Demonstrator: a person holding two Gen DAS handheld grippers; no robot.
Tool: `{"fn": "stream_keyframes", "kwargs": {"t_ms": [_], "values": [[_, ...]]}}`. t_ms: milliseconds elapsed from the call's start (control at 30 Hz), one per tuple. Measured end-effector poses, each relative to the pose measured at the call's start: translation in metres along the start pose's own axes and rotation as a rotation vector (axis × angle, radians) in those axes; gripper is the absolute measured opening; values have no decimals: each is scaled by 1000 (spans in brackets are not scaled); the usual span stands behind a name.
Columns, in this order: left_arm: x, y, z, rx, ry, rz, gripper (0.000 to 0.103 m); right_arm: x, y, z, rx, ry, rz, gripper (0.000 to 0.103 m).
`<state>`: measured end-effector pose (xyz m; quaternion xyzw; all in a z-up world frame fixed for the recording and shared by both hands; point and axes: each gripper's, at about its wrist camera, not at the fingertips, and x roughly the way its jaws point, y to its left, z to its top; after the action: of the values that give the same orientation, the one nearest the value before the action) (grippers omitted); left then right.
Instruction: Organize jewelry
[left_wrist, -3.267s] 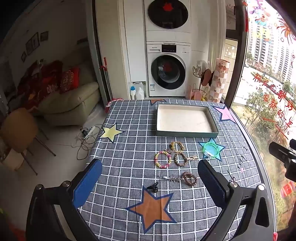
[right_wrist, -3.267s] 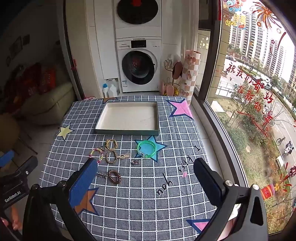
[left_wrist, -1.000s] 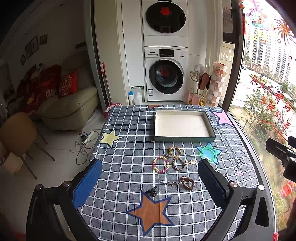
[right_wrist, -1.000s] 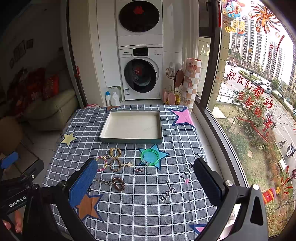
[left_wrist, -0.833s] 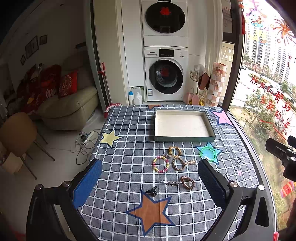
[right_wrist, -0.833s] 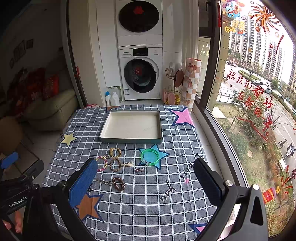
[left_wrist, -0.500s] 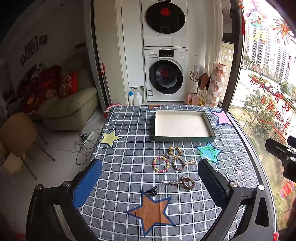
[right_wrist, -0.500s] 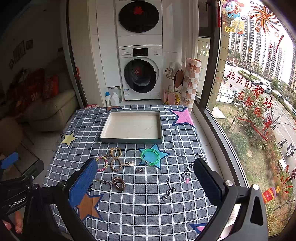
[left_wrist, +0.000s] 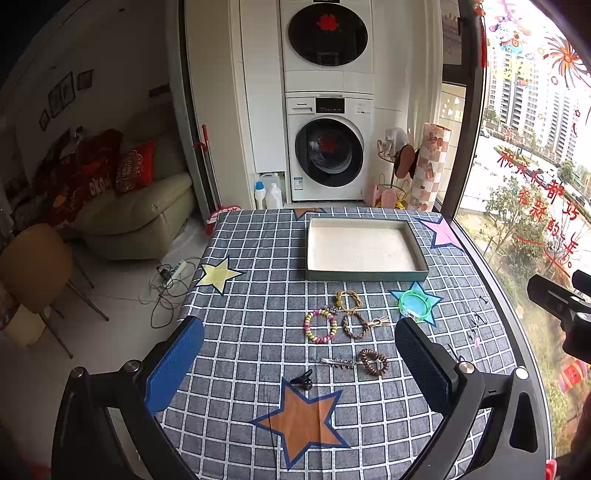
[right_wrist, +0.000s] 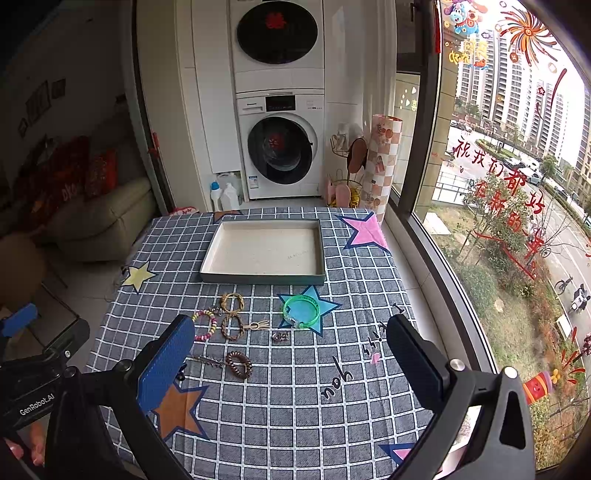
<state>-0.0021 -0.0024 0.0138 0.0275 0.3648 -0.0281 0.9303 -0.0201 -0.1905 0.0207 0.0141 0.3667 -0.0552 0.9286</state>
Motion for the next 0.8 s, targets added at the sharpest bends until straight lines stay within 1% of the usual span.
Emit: {"fn": "stream_keyframes", "kwargs": {"t_ms": [800], "values": [[0,-1,0,-1,0,1,103,0,0,-1,6,4,1,103]]}}
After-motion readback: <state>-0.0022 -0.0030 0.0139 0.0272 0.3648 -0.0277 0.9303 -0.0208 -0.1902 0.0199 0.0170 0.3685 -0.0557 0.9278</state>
